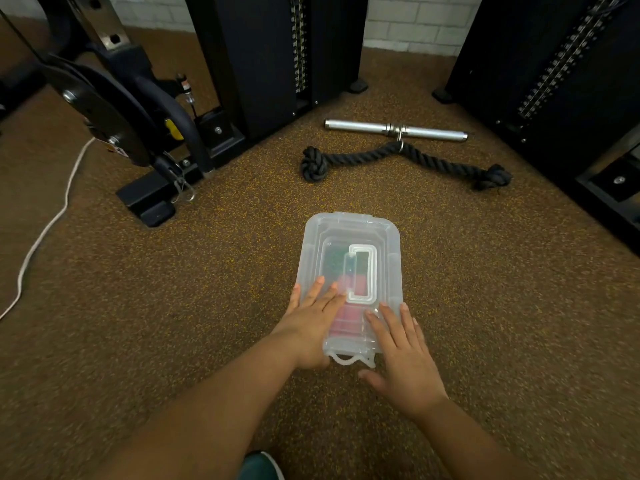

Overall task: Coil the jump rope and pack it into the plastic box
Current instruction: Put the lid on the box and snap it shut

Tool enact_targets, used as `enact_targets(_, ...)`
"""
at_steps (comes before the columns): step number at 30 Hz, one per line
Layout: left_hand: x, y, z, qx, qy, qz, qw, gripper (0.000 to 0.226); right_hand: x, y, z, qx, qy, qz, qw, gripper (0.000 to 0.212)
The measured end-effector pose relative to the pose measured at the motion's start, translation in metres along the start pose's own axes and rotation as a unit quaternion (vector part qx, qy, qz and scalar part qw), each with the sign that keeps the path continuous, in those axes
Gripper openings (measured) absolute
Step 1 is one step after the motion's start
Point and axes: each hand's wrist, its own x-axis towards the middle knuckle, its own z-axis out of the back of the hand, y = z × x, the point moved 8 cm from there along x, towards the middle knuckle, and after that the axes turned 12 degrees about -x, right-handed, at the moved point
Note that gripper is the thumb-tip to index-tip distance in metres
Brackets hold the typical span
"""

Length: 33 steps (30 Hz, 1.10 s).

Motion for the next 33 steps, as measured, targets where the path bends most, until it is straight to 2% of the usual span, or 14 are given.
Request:
enact_targets(3,0.000,0.000,0.003,-0.014,0.008,-0.001,1.000,0.116,0.003,-0.002,0.002,-0.023,-0.020,0.016,0.999,0.085)
enact_targets(13,-0.001,0.001,0.007,-0.042,0.034,-0.016,0.998,0.105,0.006,-0.009,0.007,-0.066,-0.052,0.024,0.996,0.078)
enact_targets(18,0.002,0.002,0.007,-0.066,0.037,-0.019,0.997,0.114,0.007,-0.008,0.020,-0.082,-0.092,0.032,0.992,0.060)
enact_targets(20,0.002,0.002,0.011,-0.128,0.014,-0.011,0.992,0.110,0.013,-0.008,0.027,-0.047,-0.105,0.021,0.993,0.053)
enact_targets(22,0.005,0.002,0.025,-0.156,-0.060,-0.008,0.986,0.087,0.024,-0.011,0.033,-0.013,-0.123,0.004,0.992,0.043)
enact_targets(24,0.012,0.003,0.043,-0.133,-0.137,-0.011,0.982,0.061,0.041,-0.016,0.037,0.021,-0.131,-0.020,0.991,0.039)
enact_targets(25,0.017,0.004,0.050,-0.122,-0.160,-0.009,0.979,0.056,0.051,-0.020,0.040,0.036,-0.134,-0.031,0.990,0.039)
enact_targets(27,0.034,0.008,0.058,-0.114,-0.166,0.005,0.979,0.057,0.071,-0.028,0.045,0.061,-0.147,-0.050,0.986,0.038)
enact_targets(30,0.067,0.012,0.063,-0.100,-0.132,0.027,0.986,0.064,0.102,-0.039,0.053,0.080,-0.166,-0.056,0.981,0.036)
enact_targets(33,0.097,0.014,0.069,-0.089,-0.122,0.036,0.988,0.064,0.130,-0.045,0.055,0.086,-0.158,-0.054,0.982,0.040)
